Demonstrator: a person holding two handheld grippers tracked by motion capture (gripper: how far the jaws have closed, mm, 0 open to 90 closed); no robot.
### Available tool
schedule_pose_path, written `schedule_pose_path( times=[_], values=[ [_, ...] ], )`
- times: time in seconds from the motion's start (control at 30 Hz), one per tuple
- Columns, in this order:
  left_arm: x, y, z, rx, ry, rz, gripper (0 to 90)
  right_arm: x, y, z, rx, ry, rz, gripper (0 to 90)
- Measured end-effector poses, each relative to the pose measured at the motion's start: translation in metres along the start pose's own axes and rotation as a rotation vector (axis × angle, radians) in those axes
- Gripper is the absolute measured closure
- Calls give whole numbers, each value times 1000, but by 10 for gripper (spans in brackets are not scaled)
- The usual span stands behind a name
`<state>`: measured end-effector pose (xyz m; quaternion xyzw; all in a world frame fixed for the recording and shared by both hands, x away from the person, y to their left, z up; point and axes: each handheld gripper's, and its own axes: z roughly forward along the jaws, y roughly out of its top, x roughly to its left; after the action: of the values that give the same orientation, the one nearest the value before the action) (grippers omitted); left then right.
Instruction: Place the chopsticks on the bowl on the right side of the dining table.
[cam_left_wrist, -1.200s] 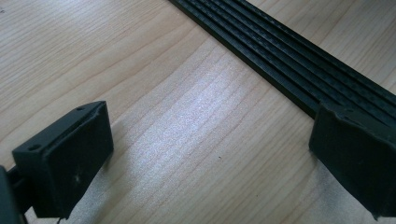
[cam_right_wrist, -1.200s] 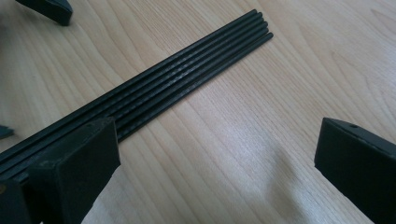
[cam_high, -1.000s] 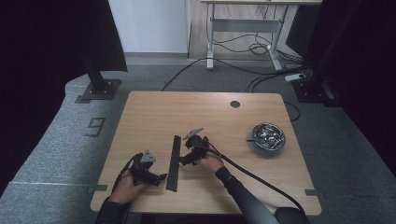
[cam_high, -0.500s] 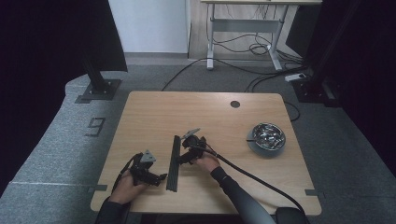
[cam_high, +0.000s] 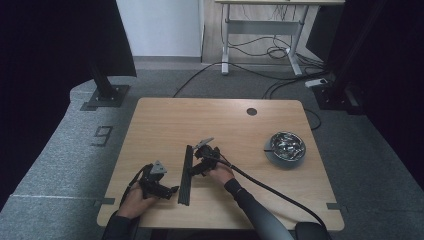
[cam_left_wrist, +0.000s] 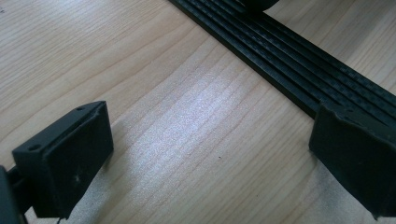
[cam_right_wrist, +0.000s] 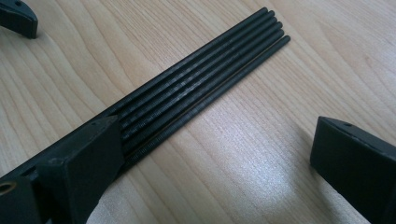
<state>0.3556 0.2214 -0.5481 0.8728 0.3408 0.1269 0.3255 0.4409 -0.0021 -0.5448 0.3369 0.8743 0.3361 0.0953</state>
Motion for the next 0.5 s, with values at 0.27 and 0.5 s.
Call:
schedule_pose_path(
  times=[0.27,0.5],
  values=[
    [0,0,0,0,0,0,0,0,-2,0,16,-34,-31,16],
    [0,0,0,1,0,1,0,-1,-6,-3,21,-34,-40,0]
  ],
)
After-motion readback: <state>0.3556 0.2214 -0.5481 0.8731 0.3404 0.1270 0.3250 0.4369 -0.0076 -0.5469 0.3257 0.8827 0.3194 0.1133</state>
